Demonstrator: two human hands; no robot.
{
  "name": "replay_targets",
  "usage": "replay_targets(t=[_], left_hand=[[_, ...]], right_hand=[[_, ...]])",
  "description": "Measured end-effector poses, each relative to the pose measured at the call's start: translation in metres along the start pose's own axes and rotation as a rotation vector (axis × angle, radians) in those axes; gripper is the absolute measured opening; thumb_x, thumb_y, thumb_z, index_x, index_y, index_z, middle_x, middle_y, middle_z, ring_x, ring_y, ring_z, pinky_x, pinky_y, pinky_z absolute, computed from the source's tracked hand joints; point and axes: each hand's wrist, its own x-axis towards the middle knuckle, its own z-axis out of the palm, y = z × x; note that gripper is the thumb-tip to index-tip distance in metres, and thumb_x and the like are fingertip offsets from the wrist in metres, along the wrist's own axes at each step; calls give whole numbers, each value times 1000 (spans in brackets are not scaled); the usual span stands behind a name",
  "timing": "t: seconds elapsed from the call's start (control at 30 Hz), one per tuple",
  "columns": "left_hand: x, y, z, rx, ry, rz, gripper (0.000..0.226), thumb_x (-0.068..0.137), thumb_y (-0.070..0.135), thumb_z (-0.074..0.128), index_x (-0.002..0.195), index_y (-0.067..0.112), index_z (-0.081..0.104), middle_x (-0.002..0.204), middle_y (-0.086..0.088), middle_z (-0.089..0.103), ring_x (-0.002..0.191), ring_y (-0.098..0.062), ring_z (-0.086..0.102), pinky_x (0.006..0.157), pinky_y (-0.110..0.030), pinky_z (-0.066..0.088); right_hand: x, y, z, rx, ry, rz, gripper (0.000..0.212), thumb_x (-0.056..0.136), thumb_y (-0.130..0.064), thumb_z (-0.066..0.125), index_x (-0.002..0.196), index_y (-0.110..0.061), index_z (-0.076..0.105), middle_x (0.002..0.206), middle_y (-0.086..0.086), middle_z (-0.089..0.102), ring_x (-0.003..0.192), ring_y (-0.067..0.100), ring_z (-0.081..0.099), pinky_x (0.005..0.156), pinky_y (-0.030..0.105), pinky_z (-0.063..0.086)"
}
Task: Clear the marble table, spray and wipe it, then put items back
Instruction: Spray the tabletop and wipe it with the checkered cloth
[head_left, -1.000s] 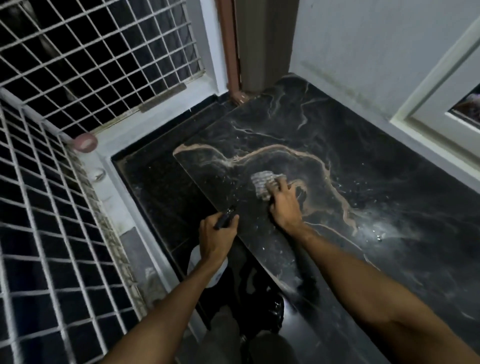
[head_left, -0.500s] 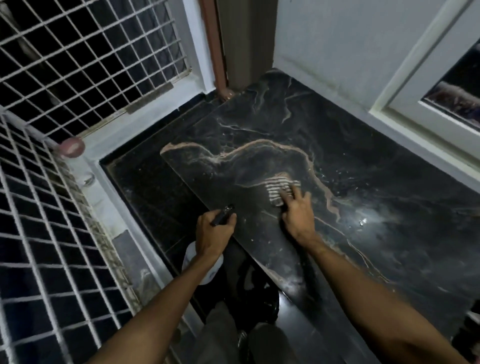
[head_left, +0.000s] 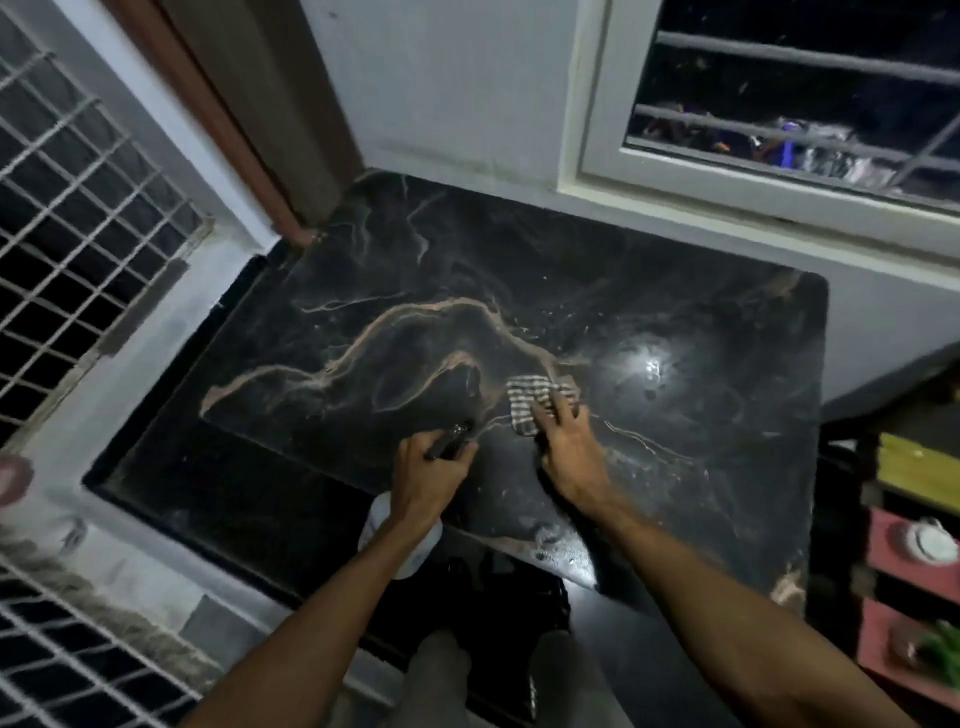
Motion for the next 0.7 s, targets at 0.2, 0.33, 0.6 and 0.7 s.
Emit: replay_targets(t=[0.2, 0.33, 0.6, 0.7], left_hand=[[8, -10, -11, 23, -145, 87, 35, 79, 27, 83, 58, 18, 57, 56, 4, 61, 59, -18, 62, 57, -27, 45], [7, -27, -28, 28, -188, 235, 42, 82, 23, 82, 53, 25, 51, 47, 10, 52, 47, -8, 52, 54, -22, 37], [16, -57, -61, -20, -189, 237, 35, 80, 27, 83, 60, 16, 56, 55, 5, 60, 55, -14, 61, 58, -27, 47], [19, -66, -67, -1, -144, 276, 33, 81, 26, 82, 61, 20, 56, 57, 3, 60, 57, -19, 61, 59, -30, 48]], right_hand=[[-34, 30, -8, 49, 201, 515, 66, 74, 1, 56, 138, -15, 51, 152, 18, 32, 119, 47, 38, 104, 47, 38], [-58, -44, 23, 96, 138, 452, 79, 71, 5, 54, 147, -15, 43, 160, 18, 20, 129, 43, 29, 109, 47, 36], [-61, -99, 48, 123, 176, 519, 75, 71, 7, 57, 142, -17, 48, 156, 13, 29, 114, 37, 38, 92, 44, 52], [-50, -151, 65, 95, 116, 345, 81, 70, 4, 60, 147, -17, 41, 157, 13, 25, 112, 33, 37, 93, 41, 49]])
